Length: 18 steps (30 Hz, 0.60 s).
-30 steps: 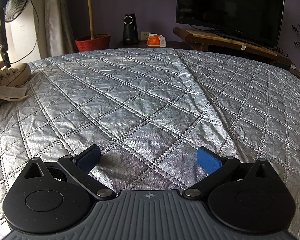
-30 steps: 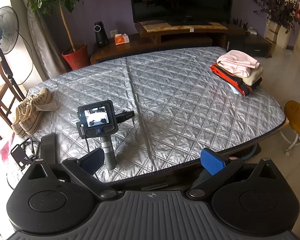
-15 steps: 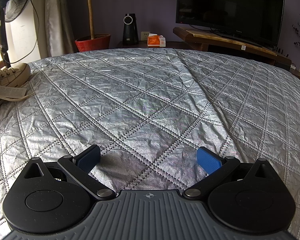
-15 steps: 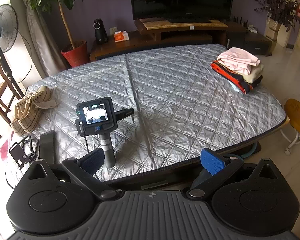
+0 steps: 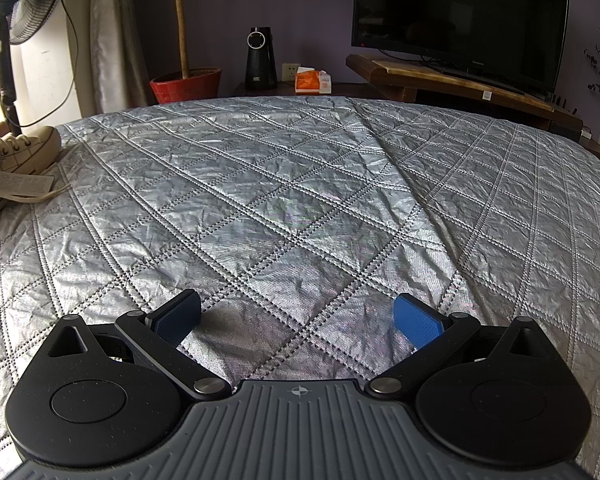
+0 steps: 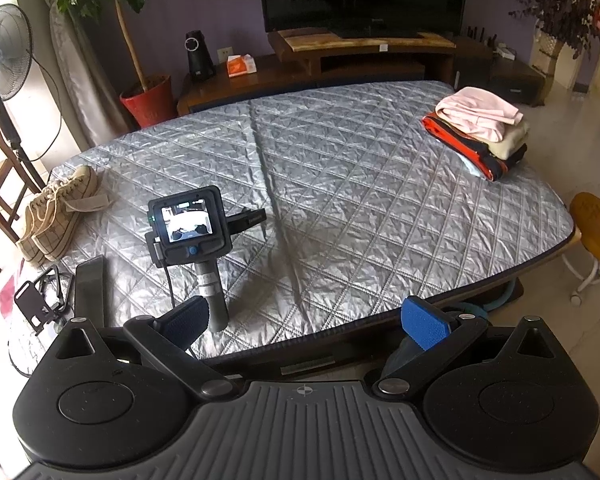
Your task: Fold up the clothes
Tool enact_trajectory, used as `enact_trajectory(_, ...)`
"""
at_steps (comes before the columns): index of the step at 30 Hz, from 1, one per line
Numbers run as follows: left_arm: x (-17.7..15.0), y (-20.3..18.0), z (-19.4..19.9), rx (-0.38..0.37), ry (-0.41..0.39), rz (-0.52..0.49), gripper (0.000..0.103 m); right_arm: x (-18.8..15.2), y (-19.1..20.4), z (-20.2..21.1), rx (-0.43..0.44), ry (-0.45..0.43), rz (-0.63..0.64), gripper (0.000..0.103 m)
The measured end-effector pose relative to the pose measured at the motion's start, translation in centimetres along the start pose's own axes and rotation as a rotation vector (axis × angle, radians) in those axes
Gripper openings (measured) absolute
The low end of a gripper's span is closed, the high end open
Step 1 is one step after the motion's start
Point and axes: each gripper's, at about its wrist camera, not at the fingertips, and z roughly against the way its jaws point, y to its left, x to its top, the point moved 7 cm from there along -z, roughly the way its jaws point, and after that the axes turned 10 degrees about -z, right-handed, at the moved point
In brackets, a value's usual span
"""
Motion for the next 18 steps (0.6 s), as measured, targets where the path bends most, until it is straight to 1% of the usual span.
enact_trajectory(13,0.0,0.0,0.0,0.000,0.000,0.000,0.103,-0.1,-0.2,-1.2,-0.010,0.023,-0.002,0.103)
enact_trajectory(16,0.0,0.0,0.0,0.000,0.000,0.000,0.103,-0.1,-0.2,-2.0,-0.024,0.030,0.007,0.103)
enact_trajectory(18,0.0,0.0,0.0,0.000,0.000,0.000,0.103,0.3,-0.5,-3.7,-0.024,0.034,0.000,0.103)
